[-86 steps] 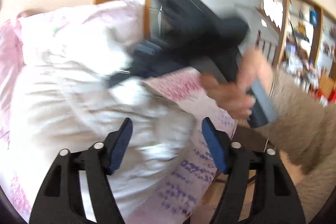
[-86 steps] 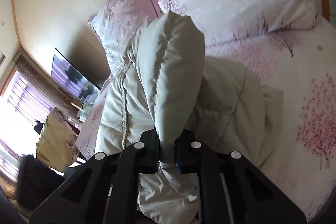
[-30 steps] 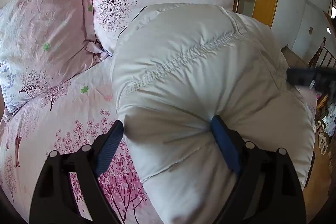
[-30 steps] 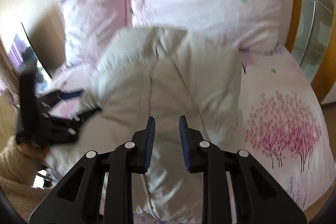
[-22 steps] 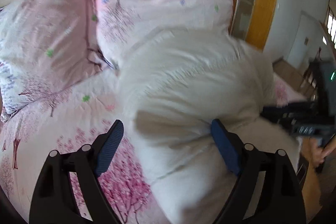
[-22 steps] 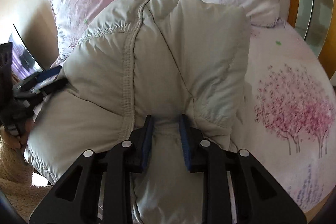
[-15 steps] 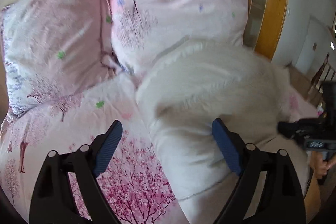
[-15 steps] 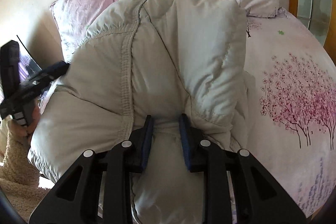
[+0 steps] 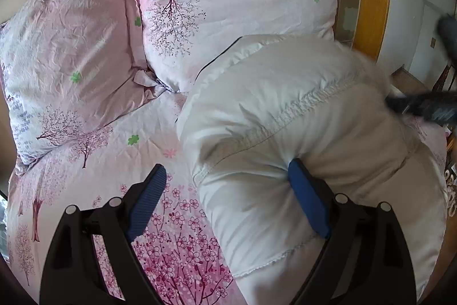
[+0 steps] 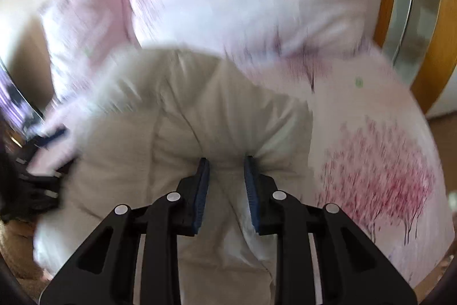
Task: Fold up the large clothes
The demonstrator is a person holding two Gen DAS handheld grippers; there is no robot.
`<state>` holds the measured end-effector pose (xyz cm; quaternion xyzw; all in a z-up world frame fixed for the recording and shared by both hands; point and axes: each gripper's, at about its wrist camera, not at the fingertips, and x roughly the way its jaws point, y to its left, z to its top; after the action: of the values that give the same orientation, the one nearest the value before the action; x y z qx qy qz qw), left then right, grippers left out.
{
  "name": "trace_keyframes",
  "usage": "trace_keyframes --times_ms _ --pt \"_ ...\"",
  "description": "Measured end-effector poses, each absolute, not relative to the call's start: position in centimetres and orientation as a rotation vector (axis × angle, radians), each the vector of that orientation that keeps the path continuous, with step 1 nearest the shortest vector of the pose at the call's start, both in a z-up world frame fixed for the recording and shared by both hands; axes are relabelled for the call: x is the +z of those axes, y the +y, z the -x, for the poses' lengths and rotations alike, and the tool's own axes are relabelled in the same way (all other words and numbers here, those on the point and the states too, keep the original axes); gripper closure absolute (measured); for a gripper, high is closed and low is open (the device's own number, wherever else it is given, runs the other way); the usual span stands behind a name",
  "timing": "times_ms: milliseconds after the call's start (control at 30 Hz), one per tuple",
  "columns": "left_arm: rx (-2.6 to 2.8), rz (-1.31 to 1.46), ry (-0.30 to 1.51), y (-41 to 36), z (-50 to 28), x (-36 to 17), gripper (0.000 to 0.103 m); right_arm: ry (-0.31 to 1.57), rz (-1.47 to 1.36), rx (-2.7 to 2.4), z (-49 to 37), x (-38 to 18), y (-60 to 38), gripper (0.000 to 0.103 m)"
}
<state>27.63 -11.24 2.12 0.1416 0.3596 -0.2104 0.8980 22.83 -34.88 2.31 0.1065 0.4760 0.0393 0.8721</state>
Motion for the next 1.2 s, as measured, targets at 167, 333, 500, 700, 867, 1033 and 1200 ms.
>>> trace_keyframes --times_ms 167,333,500,700,867,1033,1200 --pt "-0.459 -0.236 0.734 -11.2 -27.8 2.2 0.015 1.05 -0.314 0.13 -23.4 -0.2 -36.2 0.078" --pt "-0.493 -0.156 0.699 -9.5 -26.4 4.1 0.017 1.011 -0.324 0.125 -22.4 0.3 -36.5 0.078" --pt "-0.492 -0.202 0.692 -9.0 -24.7 4.3 0.017 0.87 -0.325 0.159 -18.4 3.7 -36.0 0.077" --pt "-0.504 -0.194 0.694 -8.7 -23.5 4.6 0.017 0.782 -0.256 0.214 -13.5 4.9 -33.8 0.077" --pt "-0.512 -0.22 0.71 -9.2 -23.2 3.8 0.015 0.845 -0.264 0.188 -13.8 1.8 -34.1 0.074" --pt "-0.531 -0.211 0.752 -9.6 -23.4 2.7 0.015 0.875 -0.361 0.215 -14.2 -0.9 -34.8 0.074" --pt "-0.537 -0.161 0.798 -9.8 -24.0 1.5 0.014 0.877 -0.432 0.23 -14.4 -2.3 -35.2 0.074"
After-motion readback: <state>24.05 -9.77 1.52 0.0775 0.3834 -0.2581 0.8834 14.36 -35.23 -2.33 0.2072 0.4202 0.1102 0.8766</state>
